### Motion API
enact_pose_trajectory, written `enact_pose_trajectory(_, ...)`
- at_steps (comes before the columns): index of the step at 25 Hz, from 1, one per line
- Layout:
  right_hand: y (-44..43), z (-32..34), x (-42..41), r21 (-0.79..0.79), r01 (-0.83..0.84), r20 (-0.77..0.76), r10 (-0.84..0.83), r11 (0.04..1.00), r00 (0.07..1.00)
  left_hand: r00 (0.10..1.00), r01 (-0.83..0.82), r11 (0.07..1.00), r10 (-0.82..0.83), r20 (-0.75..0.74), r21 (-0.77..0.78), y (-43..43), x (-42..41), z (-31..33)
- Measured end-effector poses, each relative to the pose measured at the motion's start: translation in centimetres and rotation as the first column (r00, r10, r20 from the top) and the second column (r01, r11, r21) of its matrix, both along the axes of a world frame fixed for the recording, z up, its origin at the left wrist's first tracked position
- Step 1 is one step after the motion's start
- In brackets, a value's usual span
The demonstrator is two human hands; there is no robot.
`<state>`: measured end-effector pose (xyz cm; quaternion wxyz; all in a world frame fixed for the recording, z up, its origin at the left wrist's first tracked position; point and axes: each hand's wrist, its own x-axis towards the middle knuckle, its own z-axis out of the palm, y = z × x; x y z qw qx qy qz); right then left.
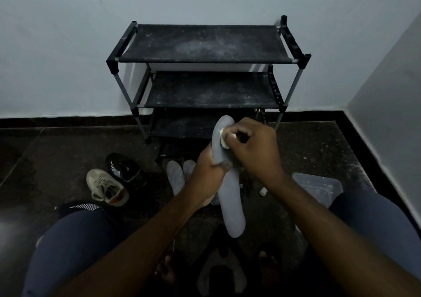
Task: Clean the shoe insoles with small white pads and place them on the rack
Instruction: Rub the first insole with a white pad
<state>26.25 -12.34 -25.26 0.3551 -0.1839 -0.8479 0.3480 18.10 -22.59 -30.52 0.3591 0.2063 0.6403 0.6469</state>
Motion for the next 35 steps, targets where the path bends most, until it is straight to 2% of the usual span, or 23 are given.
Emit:
enact_pose_trajectory(2, 0.0, -0.3, 0.4, -0.019, -0.028, 0.004, 0.028, 0.999, 1.000, 0.998, -0.048, 0.998, 0.050, 0.038, -0.028, 0.5, -0.4, -0.2)
enact_pose_trajectory(3, 0.6, -0.3, 0.5, -0.047, -0.002, -0.010, 0.002, 0.999, 1.000, 0.999, -0.054, 0.997, 0.054, 0.002, -0.051, 0.4, -0.4, -0.1)
enact_pose_trajectory(6, 1.8, 0.4, 0.2, -0.094, 0.079, -0.062, -0.085, 0.992, 0.994, 0.999, 0.037, 0.999, -0.037, -0.018, -0.018, -0.1, 0.2, 0.2)
enact_pose_trajectory(8, 0.8, 0.6, -0.2, -0.047, 0.042, -0.066, -0.045, 0.998, 0.997, 0.991, 0.082, 0.996, -0.078, -0.107, 0.031, -0.6, 0.2, 0.6)
enact_pose_trajectory(11, -1.0, 0.1, 0.0, 0.029, -0.054, -0.029, 0.054, 0.998, 0.998, 0.977, 0.084, 0.996, -0.084, -0.197, -0.008, -0.5, 0.0, 1.4)
enact_pose_trajectory(13, -0.3, 0.0, 0.3, -0.004, -0.024, -0.036, 0.024, 1.000, 0.999, 0.980, 0.085, 0.996, -0.080, -0.183, 0.022, -0.6, -0.2, 1.3)
enact_pose_trajectory(17, 1.5, 0.5, 0.5, -0.069, 0.056, -0.086, -0.062, 0.996, 0.994, 0.973, 0.138, 0.990, -0.142, -0.179, -0.036, -1.1, 0.1, 0.6)
enact_pose_trajectory(20, -0.4, 0.4, 0.3, -0.014, -0.031, -0.067, 0.030, 0.999, 0.997, 0.929, 0.123, 0.989, -0.146, -0.339, -0.088, -1.0, 0.2, 1.0)
enact_pose_trajectory(23, -1.0, 0.0, 0.6, 0.017, -0.102, -0.043, 0.103, 0.995, 0.994, 0.911, 0.040, 0.990, -0.092, -0.402, -0.137, -1.1, -0.2, 1.6)
enact_pose_trajectory(25, 0.1, 0.0, 0.5, -0.005, -0.034, -0.050, 0.033, 0.999, 0.998, 0.929, 0.063, 0.990, -0.104, -0.355, -0.124, -1.1, -0.1, 1.4)
enact_pose_trajectory(26, 0.9, 0.1, 0.5, -0.031, 0.012, -0.062, -0.014, 0.999, 0.998, 0.957, 0.076, 0.991, -0.104, -0.271, -0.114, -0.9, 0.0, 1.0)
enact_pose_trajectory(29, 1.6, 0.3, 0.5, -0.074, 0.069, -0.089, -0.076, 0.995, 0.993, 0.978, 0.086, 0.981, -0.116, -0.172, -0.173, -0.6, 0.3, 1.0)
enact_pose_trajectory(31, 0.3, 0.4, 0.6, -0.052, 0.005, -0.084, -0.009, 0.999, 0.996, 0.962, 0.109, 0.983, -0.141, -0.232, -0.146, -0.6, 0.4, 1.2)
enact_pose_trajectory(33, -1.5, 0.3, 0.7, -0.007, -0.084, -0.050, 0.084, 0.996, 0.995, 0.918, 0.082, 0.982, -0.141, -0.371, -0.172, -1.1, 0.3, 1.6)
enact_pose_trajectory(35, -1.4, 0.4, 0.7, 0.025, -0.075, -0.047, 0.076, 0.997, 0.996, 0.910, 0.066, 0.982, -0.132, -0.394, -0.177, -1.2, 0.1, 1.5)
